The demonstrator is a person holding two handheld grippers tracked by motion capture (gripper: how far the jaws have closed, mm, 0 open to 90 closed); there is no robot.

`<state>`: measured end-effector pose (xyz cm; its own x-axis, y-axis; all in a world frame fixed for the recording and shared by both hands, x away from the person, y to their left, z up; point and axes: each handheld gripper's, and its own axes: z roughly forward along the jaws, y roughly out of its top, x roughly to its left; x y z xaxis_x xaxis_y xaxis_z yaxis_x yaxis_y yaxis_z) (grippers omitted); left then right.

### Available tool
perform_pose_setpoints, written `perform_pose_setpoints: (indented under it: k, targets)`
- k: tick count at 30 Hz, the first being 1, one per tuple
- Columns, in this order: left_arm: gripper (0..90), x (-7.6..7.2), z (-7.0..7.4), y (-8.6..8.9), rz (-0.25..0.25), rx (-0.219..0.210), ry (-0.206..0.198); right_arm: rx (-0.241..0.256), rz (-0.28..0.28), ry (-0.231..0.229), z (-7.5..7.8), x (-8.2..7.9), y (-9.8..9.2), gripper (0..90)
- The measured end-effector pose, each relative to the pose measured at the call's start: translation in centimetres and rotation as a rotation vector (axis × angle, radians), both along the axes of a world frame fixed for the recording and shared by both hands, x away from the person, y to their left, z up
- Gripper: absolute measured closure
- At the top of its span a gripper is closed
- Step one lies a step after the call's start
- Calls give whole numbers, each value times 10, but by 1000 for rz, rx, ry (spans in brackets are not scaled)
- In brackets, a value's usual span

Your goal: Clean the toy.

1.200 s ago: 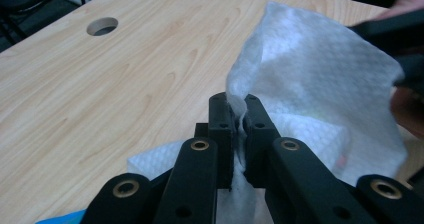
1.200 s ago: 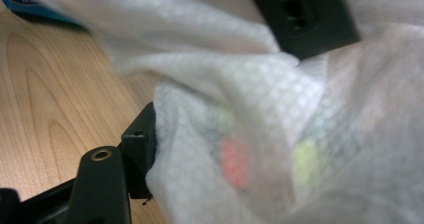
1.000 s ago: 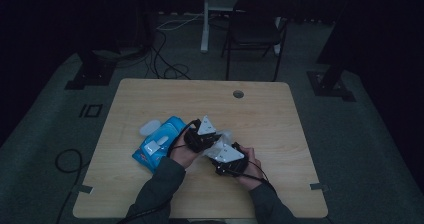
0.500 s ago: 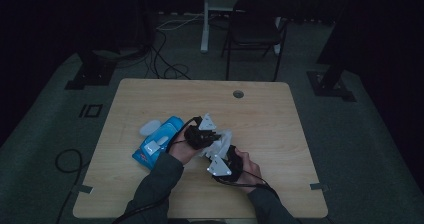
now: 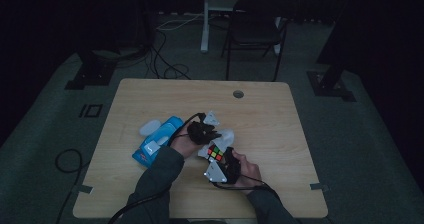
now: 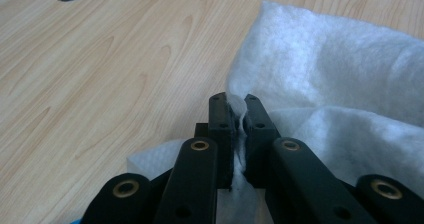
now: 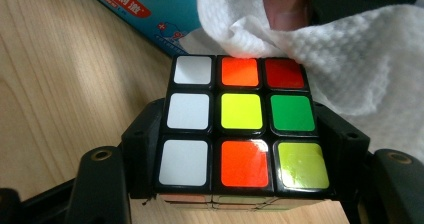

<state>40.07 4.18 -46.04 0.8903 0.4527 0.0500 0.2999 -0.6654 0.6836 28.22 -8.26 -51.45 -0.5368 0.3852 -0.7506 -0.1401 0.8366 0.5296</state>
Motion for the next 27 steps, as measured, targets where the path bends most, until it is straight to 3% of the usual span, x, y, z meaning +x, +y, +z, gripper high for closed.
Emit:
perform_pose_setpoints:
  k: [14,23,27]
  targets:
    - [868,1,3,-5,-42,45,17,-13,16,-17,-2,-2,1,339]
    - [861,-5,9,-5,-71,31,13,-35,24,-34,-3,-1,1,339]
    - [844,-6,12,-5,-80,21,9,-21,16,-28,-1,-1,1,339]
